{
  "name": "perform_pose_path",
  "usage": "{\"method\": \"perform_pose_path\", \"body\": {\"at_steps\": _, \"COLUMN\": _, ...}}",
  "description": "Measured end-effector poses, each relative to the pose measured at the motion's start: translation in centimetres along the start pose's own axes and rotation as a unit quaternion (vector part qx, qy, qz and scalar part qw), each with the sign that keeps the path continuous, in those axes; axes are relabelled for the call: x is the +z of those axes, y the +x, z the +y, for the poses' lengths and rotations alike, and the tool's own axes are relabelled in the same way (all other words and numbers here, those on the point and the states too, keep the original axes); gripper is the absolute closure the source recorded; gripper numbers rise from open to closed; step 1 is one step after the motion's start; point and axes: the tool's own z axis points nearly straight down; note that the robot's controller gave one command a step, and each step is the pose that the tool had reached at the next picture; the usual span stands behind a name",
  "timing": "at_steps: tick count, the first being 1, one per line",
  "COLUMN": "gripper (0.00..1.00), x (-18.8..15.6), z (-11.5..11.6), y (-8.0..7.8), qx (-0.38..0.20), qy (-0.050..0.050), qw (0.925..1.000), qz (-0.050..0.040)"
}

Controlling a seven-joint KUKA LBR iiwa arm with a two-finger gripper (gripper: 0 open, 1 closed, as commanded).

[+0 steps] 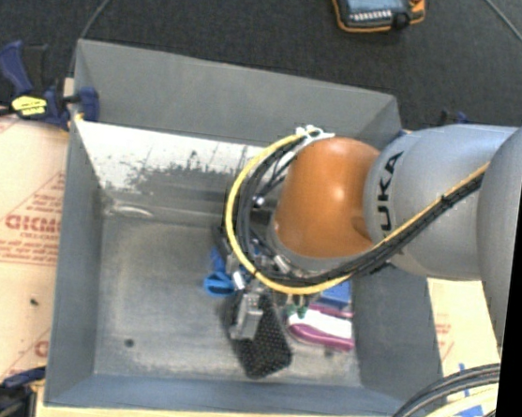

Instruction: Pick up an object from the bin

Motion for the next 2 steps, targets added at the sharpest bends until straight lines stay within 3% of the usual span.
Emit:
{"method": "perform_pose_path", "body": {"at_steps": 1, "gripper": 0.0, "x": -0.2, "z": 0.0, "y": -0.2, "qx": 0.002, "qy": 0.0, "qw": 1.0, "qz": -0.0026}}
{"method": "perform_pose_path", "body": {"at_steps": 2, "gripper": 0.0, "x": 5.7, "z": -3.7, "y": -3.8, "qx": 0.063, "qy": 0.0, "qw": 0.998, "qz": -0.0025}}
